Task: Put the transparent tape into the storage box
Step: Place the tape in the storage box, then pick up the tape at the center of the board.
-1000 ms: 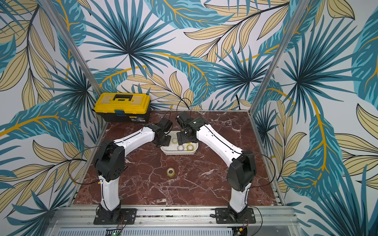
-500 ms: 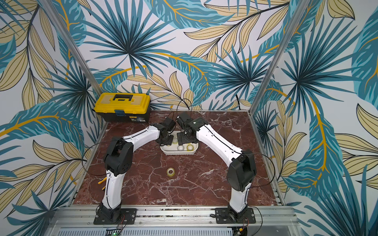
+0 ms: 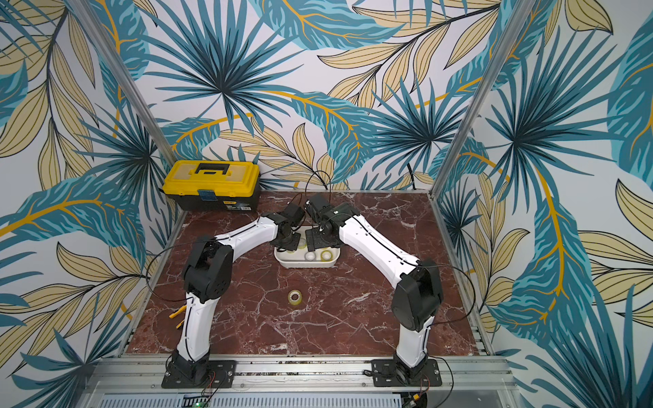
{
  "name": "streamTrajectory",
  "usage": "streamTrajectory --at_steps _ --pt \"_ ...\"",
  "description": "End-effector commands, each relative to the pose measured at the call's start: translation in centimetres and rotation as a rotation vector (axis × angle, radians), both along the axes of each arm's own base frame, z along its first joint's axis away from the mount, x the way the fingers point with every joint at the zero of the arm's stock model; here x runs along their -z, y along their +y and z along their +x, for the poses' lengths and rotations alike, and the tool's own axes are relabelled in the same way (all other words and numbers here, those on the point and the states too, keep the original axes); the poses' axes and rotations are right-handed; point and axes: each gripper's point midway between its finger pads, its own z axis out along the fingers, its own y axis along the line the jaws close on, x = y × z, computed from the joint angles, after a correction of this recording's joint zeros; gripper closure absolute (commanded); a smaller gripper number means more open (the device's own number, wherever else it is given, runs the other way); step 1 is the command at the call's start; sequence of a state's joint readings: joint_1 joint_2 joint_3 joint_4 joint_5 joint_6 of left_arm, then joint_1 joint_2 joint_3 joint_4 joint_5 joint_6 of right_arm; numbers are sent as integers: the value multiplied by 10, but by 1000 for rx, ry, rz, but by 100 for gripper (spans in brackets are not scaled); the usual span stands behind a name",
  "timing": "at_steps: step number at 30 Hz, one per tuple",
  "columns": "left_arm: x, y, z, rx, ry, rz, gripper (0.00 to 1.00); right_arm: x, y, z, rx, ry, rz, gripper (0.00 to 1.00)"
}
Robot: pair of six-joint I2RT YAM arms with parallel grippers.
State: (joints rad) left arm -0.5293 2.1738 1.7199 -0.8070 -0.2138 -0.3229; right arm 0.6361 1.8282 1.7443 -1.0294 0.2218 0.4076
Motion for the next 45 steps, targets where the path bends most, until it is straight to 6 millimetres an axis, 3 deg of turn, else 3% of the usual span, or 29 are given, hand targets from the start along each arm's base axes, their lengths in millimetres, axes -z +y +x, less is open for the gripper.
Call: streamTrajectory --at_steps 1,3,13,19,22,28,30,33,40,45 --pt "-18 -7 15 -11 -58 -16 54 7 0 -4 -9 29 -7 0" --pt "-21 -6 16 -15 -65 -17 49 6 0 -4 -11 30 -5 0" --pt "-47 -2 14 -36 -124 -27 48 3 5 -6 -39 35 26 0" --pt "-78 7 4 -70 -175 -54 47 -2 17 -16 -107 60 81 1" --pt "-98 16 -7 -101 -209 -87 41 -1 25 -25 -158 95 120 3" --pt "-145 39 -43 -176 -295 -210 28 17 41 -59 -280 201 146 25" --pt "-160 46 -57 -198 -331 -252 19 28 44 -70 -307 237 138 34" --pt "-179 58 -77 -233 -387 -291 0 47 54 -85 -351 292 113 35" --pt "-198 83 -113 -285 -438 -281 0 89 80 -108 -415 325 44 34" --pt "-195 92 -129 -308 -431 -283 0 116 87 -102 -399 307 17 34"
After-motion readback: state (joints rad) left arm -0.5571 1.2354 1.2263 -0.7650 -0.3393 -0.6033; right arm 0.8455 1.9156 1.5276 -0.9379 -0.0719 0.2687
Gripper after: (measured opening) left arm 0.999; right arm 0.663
